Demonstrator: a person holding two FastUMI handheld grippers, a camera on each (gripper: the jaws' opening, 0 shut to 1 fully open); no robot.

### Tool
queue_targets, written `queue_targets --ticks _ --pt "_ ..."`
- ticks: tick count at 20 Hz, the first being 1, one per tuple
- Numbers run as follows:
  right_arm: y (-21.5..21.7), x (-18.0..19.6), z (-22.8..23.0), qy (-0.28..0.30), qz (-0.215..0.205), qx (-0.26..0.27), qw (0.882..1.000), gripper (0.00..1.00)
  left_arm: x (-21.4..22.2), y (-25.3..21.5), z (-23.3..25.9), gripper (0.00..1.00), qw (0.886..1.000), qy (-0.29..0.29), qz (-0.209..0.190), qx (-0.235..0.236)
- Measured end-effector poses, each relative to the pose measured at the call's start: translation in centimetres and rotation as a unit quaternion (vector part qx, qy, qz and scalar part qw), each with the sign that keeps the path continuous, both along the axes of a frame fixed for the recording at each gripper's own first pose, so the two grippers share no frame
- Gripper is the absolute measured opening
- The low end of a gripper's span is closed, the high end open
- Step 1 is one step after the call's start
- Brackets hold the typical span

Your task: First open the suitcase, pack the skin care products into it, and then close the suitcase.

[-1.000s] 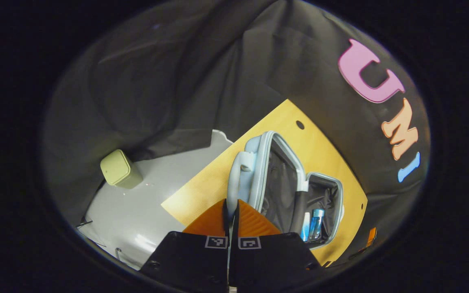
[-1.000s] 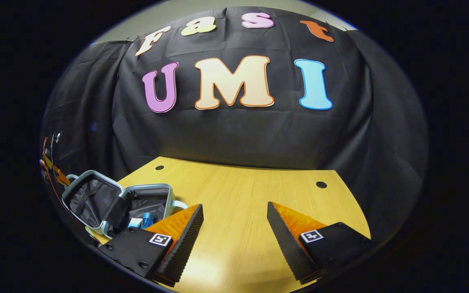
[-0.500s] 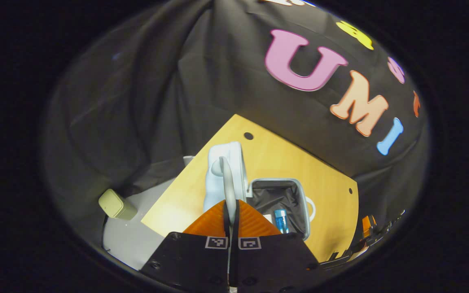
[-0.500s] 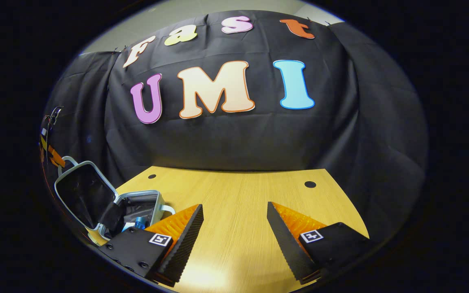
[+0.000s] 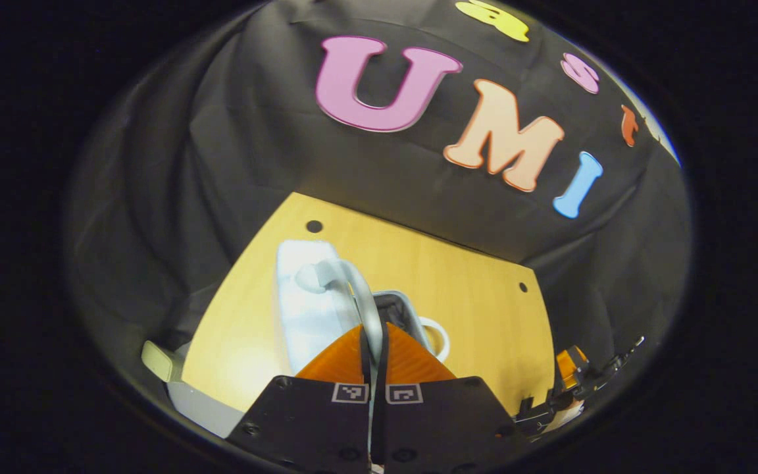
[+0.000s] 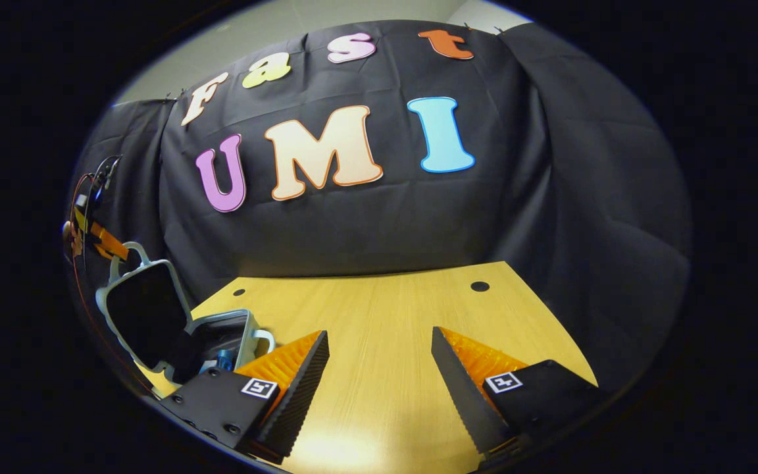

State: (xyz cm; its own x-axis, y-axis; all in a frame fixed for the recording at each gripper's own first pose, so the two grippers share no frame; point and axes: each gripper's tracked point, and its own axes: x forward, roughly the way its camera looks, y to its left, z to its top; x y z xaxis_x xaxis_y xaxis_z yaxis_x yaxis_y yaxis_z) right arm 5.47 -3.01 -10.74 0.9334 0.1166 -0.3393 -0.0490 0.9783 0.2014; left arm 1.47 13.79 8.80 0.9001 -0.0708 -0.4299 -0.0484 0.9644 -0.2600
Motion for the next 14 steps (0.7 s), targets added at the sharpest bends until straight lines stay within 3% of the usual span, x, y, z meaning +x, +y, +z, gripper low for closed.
queue_targets --ticks 6,14 --pt "-2.8 -1.9 -0.4 0.009 -0.021 -0.002 1.000 0.98 5.8 -8.5 -3.4 0.00 0.997 0.032 -0.070 -0.006" --pt "-4.0 -3.1 -1.1 0.020 -0.049 -0.005 0.999 0.98 11.1 -15.0 -11.1 0.00 0.987 0.110 -0.115 -0.003"
